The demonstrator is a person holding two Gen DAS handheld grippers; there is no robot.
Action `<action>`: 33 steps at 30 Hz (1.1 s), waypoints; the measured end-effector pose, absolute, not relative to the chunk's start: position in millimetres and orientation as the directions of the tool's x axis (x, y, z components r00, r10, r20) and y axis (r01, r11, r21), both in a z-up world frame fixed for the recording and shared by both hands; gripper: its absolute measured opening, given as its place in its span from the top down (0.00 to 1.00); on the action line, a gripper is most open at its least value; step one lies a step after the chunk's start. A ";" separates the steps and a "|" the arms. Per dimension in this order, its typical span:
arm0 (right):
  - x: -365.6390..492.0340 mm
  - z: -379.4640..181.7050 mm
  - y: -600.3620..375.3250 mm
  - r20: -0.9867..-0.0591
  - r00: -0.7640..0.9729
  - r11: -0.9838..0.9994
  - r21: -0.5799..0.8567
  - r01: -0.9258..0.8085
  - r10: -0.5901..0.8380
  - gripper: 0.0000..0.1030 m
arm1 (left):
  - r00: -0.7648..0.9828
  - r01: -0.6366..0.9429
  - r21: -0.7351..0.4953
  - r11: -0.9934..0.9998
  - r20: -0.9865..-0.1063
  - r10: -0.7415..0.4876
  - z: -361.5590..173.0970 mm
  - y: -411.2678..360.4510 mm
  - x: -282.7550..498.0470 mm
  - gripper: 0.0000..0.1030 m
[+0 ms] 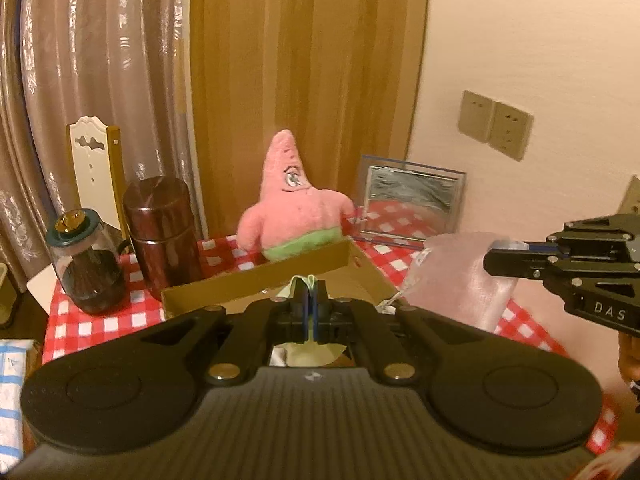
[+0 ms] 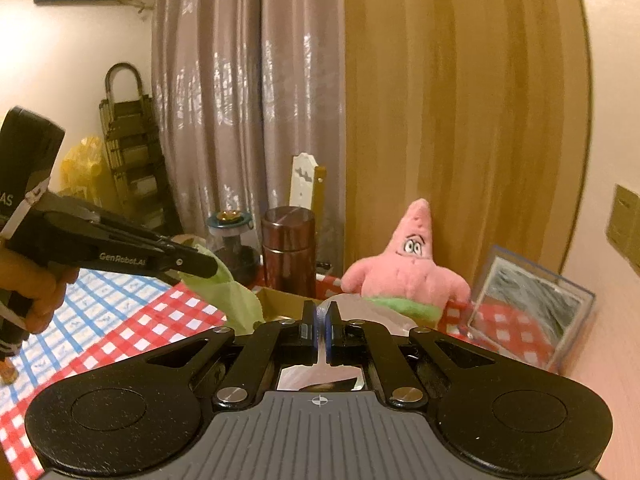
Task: Organize soft objects
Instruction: 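Carry the green cloth and clear plastic bag over the cardboard tray, then open both tools to drop the green cloth and plastic bag in the tray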
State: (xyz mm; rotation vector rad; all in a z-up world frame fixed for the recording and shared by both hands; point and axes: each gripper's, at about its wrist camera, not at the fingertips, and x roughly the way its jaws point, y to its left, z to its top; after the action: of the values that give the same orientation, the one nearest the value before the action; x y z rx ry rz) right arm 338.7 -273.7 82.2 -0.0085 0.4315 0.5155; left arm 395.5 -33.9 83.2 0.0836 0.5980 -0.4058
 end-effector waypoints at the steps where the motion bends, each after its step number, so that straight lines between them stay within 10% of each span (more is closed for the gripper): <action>1: 346.9 80.2 -270.2 -0.403 0.781 0.869 0.087 -0.486 0.477 0.97 | 0.750 0.393 -0.040 0.919 -0.565 -0.345 81.4 -32.4 404.0 0.99; 13: 449.0 51.6 -240.8 -0.381 0.775 0.852 0.076 -0.518 0.505 0.97 | 0.760 0.338 -0.034 0.941 -0.580 -0.294 31.0 -12.7 484.6 0.99; 28: 511.6 -56.5 -211.4 -0.658 0.603 0.867 0.165 -0.470 0.452 0.96 | 0.635 0.312 -0.024 0.950 -0.738 -0.228 -69.6 0.3 525.8 0.98; 33: 516.6 -68.4 -204.2 -0.701 0.581 0.877 0.135 -0.462 0.414 0.96 | 0.616 0.299 -0.009 0.954 -0.762 -0.200 -77.2 4.2 526.9 0.82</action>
State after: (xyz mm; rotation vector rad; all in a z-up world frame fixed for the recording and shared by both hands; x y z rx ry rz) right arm 516.6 -204.2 -68.4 -0.0645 0.8013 0.5116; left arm 526.9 4.2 -77.2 0.1235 0.8602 -0.2883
